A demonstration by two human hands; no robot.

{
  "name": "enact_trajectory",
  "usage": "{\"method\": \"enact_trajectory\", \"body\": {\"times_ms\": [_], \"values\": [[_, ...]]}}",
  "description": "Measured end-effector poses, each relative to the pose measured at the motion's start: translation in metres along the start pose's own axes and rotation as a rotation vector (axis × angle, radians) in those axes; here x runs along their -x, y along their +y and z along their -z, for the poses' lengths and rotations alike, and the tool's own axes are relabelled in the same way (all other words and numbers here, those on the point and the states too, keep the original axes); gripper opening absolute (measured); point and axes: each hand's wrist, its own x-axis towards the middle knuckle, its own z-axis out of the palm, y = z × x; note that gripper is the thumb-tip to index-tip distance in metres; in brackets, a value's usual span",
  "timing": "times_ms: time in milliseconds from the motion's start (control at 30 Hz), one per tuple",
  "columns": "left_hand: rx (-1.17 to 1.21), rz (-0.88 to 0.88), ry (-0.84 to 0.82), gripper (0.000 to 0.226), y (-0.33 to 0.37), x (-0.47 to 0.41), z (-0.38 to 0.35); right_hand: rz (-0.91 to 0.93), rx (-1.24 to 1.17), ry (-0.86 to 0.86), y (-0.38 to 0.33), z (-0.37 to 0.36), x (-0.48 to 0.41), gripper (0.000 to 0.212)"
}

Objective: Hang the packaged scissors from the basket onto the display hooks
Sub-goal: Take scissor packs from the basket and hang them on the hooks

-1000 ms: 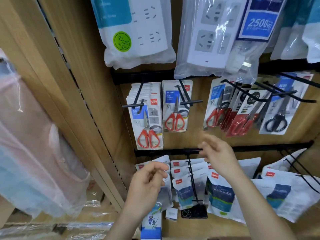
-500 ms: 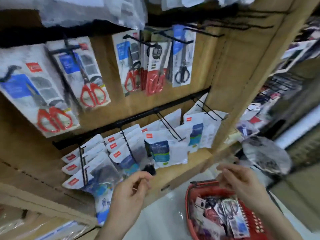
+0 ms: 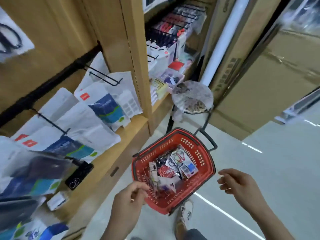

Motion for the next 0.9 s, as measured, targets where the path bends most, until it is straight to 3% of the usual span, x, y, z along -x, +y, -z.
{"method": "enact_trajectory", "body": {"times_ms": [167,300,533,700,833,900], "values": [[-0.1,0.127,-0.098,0.031,-0.029,-0.073,-0.08,-0.155,-0.068,-0.031,0.062,-0.013,-0.071,0.028],[-0.105,0.261,-0.119,0.025,-0.083,-0.147,-0.135,-0.252,-0.112,-0.093,0.114,-0.069,-0.127,0.028],[-0.415,0.198,-0.145,0.016,-0.223,-0.303,-0.233,-0.361,-0.307,-0.093,0.224,-0.216,-0.244,0.022],[-0.969,-0.148,-0.112,0.05,-0.282,-0.411,-0.269,-0.536,-0.499,-0.065,0.281,-0.306,-0.308,0.024],[-1.149,-0.094,-0.238,0.072,-0.323,-0.461,-0.291,-0.708,-0.671,-0.055,0.3,-0.344,-0.335,0.029],[-1.156,-0.111,-0.221,0.071,-0.335,-0.474,-0.295,-0.738,-0.728,-0.069,0.3,-0.351,-0.342,0.028]]}}
